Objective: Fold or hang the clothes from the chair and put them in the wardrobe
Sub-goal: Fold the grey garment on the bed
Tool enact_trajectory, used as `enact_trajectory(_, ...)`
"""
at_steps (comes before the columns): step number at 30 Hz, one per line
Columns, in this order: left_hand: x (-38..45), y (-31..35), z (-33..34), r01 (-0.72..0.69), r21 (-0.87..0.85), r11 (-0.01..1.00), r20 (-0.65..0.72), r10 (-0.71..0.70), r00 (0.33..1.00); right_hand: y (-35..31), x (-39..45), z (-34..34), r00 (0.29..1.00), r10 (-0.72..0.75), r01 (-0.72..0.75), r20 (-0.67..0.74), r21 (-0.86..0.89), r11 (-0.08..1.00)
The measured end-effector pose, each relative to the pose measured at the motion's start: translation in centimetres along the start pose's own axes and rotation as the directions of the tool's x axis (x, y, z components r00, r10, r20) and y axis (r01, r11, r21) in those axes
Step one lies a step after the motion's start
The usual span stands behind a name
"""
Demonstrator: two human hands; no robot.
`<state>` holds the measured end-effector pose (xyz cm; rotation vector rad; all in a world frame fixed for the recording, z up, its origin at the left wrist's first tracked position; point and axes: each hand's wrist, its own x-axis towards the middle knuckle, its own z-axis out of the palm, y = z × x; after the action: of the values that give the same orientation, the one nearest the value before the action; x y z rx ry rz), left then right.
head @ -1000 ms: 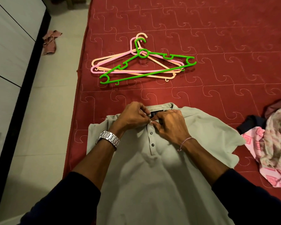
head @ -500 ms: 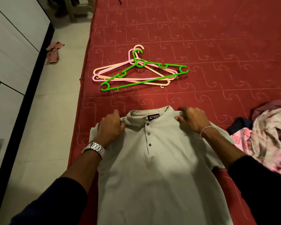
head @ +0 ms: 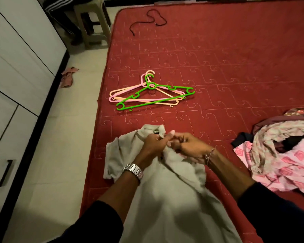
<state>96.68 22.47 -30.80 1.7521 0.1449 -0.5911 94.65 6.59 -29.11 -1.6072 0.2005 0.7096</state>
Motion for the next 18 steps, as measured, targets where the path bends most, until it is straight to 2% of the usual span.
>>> enact_trajectory(3,0.1,0.0,-0.4,0.166,-0.229,0.959,-0.081,-0.189,0.979,-1.0,-1.9,0.2,0.960,0.101,-0.145,0.261,0.156,0.977)
enact_trajectory(4,-0.2,0.1,-1.1,0.197,-0.242,0.950,-0.093,-0.224,0.970,-1.4,-2.3,-0.1,0.959,0.110,-0.152,0.260,0.146,0.978)
enact_trajectory(5,-0.7,0.4,-1.7,0.211,-0.232,0.950,-0.072,-0.233,0.970,-1.9,-2.4,-0.6,0.976,0.111,-0.131,0.186,0.104,0.986)
enact_trajectory(7,-2.2,1.6,-2.8,0.188,-0.207,0.960,0.025,-0.186,0.982,-2.6,-2.1,-1.7,0.994,0.037,-0.043,-0.102,-0.059,0.997)
enact_trajectory(8,-2.9,2.5,-3.1,0.174,-0.203,0.964,0.068,-0.163,0.984,-2.9,-1.8,-2.2,0.978,-0.030,-0.004,-0.207,-0.166,0.986)
enact_trajectory(9,-3.8,3.7,-3.5,0.179,-0.201,0.963,0.096,-0.163,0.982,-3.3,-1.7,-2.4,0.965,-0.093,0.025,-0.247,-0.267,0.963)
enact_trajectory(12,-5.9,7.3,-4.9,0.222,-0.280,0.934,0.163,-0.181,0.970,-4.2,-2.4,-1.6,0.982,-0.157,0.097,-0.106,-0.431,0.897)
enact_trajectory(14,-7.5,10.0,-5.6,0.260,-0.320,0.911,0.297,-0.164,0.941,-5.2,-3.2,-0.4,0.980,-0.199,0.172,-0.009,-0.469,0.866)
enact_trajectory(16,-9.3,12.7,-6.2,0.278,-0.325,0.904,0.416,-0.127,0.901,-6.4,-4.4,0.8,0.958,-0.286,0.261,0.020,-0.474,0.841)
enact_trajectory(18,-10.9,15.2,-6.9,0.265,-0.317,0.911,0.470,-0.092,0.878,-7.9,-5.5,1.6,0.931,-0.366,0.333,0.012,-0.441,0.834)
